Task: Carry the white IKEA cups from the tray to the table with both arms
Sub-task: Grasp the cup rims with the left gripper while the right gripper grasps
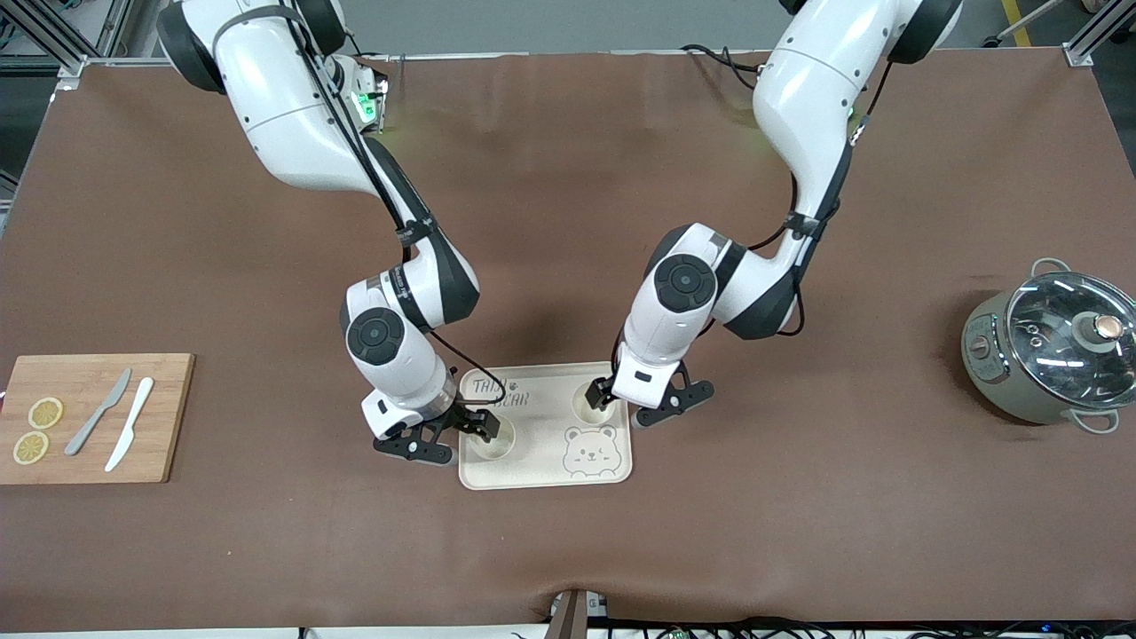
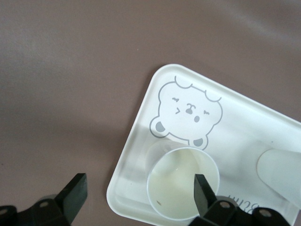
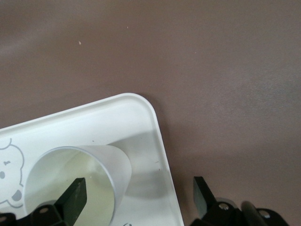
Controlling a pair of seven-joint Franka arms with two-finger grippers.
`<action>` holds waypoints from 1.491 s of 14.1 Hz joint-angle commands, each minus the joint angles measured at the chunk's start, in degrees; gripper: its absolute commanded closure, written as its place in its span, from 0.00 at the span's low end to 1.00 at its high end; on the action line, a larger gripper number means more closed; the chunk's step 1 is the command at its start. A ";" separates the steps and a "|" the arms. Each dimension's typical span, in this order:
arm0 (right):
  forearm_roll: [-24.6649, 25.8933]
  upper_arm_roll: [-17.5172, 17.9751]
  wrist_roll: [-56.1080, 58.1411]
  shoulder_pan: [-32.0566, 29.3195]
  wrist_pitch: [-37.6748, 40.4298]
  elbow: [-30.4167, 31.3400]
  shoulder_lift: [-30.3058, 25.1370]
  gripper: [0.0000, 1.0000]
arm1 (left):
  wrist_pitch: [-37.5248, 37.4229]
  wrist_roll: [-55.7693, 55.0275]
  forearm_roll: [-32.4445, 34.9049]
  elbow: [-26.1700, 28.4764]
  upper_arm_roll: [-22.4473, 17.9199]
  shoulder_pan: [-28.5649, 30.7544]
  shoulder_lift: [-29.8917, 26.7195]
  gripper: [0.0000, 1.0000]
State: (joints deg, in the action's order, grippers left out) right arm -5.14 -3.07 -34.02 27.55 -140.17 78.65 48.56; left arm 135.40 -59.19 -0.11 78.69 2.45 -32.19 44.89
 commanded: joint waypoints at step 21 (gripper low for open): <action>0.92 -0.36 -1.14 1.19 -2.22 -1.48 2.33 1.00 | 4.26 -3.82 0.47 -3.99 -6.48 -4.99 3.72 1.00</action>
State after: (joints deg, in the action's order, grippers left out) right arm -5.14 -3.10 -34.02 28.35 -142.27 78.51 49.96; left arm 139.46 -61.43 -0.09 75.06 -2.72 -36.45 49.06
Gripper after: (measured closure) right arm 0.960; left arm 0.974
